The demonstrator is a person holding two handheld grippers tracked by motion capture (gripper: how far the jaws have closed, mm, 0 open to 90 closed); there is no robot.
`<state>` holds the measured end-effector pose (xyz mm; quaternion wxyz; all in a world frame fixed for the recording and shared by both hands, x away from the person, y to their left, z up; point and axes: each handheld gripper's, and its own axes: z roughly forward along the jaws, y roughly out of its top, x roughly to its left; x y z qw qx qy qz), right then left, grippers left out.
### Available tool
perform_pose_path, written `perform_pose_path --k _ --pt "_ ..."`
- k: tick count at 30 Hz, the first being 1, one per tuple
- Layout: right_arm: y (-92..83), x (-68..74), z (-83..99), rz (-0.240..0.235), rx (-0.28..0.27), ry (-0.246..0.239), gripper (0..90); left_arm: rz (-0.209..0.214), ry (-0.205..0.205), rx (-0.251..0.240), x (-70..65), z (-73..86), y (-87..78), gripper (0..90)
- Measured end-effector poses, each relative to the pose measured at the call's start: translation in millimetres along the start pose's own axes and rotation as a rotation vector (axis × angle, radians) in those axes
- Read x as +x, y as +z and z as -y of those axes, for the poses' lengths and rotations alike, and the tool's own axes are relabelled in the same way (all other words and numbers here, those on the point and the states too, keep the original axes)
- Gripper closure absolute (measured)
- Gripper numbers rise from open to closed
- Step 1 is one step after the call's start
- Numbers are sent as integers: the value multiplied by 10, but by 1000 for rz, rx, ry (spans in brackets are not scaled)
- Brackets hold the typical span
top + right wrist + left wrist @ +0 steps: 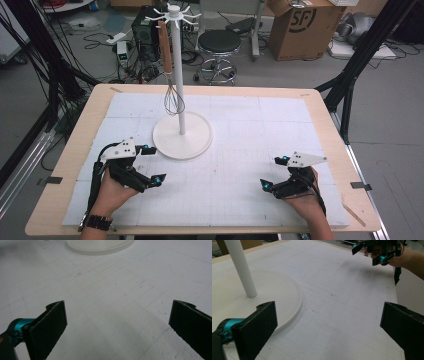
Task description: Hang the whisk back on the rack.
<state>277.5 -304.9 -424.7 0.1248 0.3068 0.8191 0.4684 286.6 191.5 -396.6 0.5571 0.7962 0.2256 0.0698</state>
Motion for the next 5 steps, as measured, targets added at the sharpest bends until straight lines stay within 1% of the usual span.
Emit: perform_pose_path --k 5 --pt "13 3 -1 0 4 -7 4 0 -4 0 10 4 -4 16"
